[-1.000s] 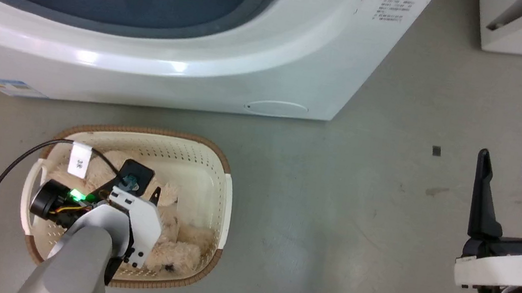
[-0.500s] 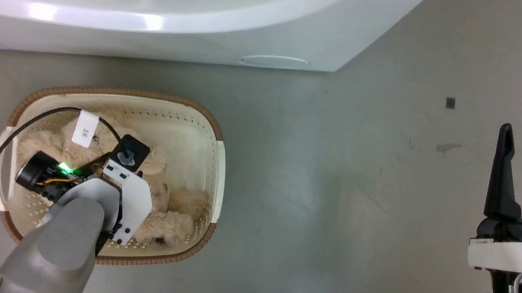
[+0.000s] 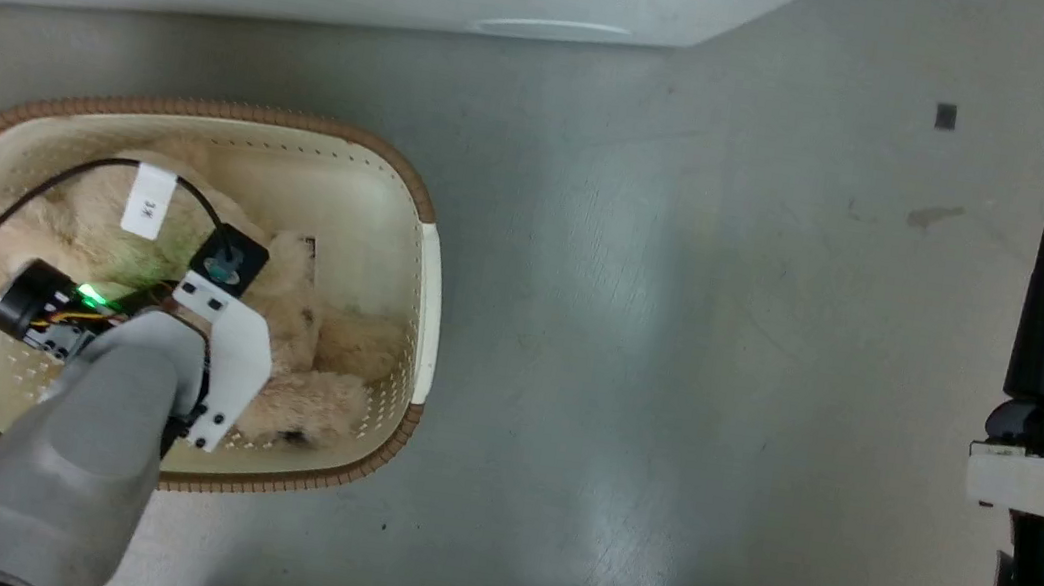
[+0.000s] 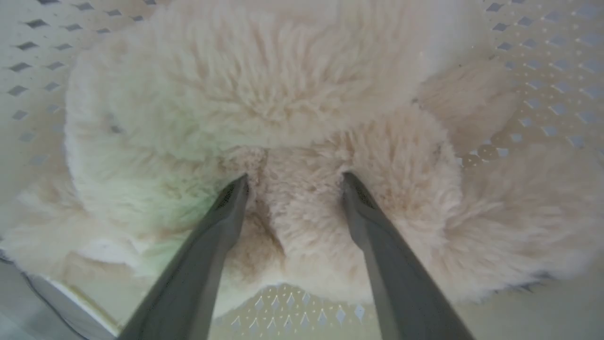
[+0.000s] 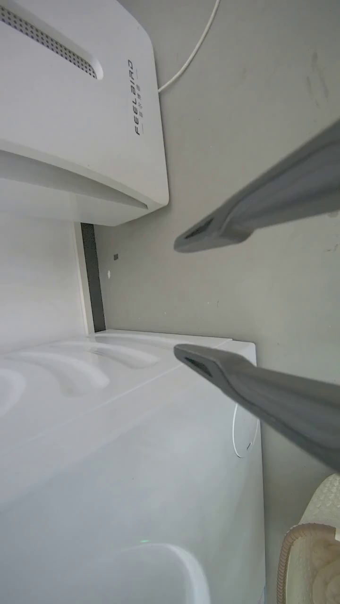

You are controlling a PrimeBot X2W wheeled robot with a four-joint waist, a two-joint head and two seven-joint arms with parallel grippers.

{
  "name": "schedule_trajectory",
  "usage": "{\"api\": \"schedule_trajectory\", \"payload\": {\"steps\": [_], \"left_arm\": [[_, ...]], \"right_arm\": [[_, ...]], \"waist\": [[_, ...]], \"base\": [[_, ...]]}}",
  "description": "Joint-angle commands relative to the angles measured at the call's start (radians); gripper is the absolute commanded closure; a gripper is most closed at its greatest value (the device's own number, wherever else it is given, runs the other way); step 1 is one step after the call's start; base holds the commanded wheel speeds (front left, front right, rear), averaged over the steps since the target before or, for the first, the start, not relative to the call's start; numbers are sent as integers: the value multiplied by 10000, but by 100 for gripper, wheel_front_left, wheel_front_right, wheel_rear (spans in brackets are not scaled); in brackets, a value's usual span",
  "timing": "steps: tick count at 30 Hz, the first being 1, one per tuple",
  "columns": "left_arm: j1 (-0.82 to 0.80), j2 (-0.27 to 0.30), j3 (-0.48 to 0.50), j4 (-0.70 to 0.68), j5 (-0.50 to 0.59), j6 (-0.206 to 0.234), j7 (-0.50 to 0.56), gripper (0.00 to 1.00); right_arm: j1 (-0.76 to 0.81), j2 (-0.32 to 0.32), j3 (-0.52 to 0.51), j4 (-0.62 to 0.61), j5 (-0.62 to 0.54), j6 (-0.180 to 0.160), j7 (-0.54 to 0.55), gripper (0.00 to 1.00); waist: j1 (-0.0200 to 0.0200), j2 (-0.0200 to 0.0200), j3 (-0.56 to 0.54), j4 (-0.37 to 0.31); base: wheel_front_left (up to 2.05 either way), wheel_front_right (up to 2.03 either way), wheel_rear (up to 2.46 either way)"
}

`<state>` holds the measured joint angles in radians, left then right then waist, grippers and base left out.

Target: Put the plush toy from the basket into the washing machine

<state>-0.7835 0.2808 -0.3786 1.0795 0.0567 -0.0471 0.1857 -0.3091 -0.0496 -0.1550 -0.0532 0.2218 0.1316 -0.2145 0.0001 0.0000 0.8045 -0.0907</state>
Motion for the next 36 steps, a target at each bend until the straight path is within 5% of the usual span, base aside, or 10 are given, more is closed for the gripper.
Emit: {"api": "schedule_trajectory", "payload": {"steps": [1,23,24,25,36], "left_arm": [[-304,145,-100,277,-81,-48,58,0],[-1776,758,-866,2113,-578,-470,-174,0],[-1779,775,-862,2113,-619,-496,-106,60],[-1787,805,-861,2113,-653,-516,-76,100],[-1544,663,-942,2113,-986,-637,-346,100]], "right_arm": [[-278,-6,-43,-88,99,-8,-101,0],[-1077,-6,-257,-155,299,-9,-473,0],[-1076,-6,-262,-153,296,-9,-473,0],[-1076,-6,-263,-151,291,-9,-473,0],[-982,-6,-308,-49,223,-9,-473,0]], "waist": [[-1,0,294,-38],[-1,0,1871,-258],[-1,0,1868,-267],[-1,0,1862,-280],[-1,0,1258,-190]], "base": [[0,0,0],[0,0,0],[0,0,0],[0,0,0],[0,0,0]]}}
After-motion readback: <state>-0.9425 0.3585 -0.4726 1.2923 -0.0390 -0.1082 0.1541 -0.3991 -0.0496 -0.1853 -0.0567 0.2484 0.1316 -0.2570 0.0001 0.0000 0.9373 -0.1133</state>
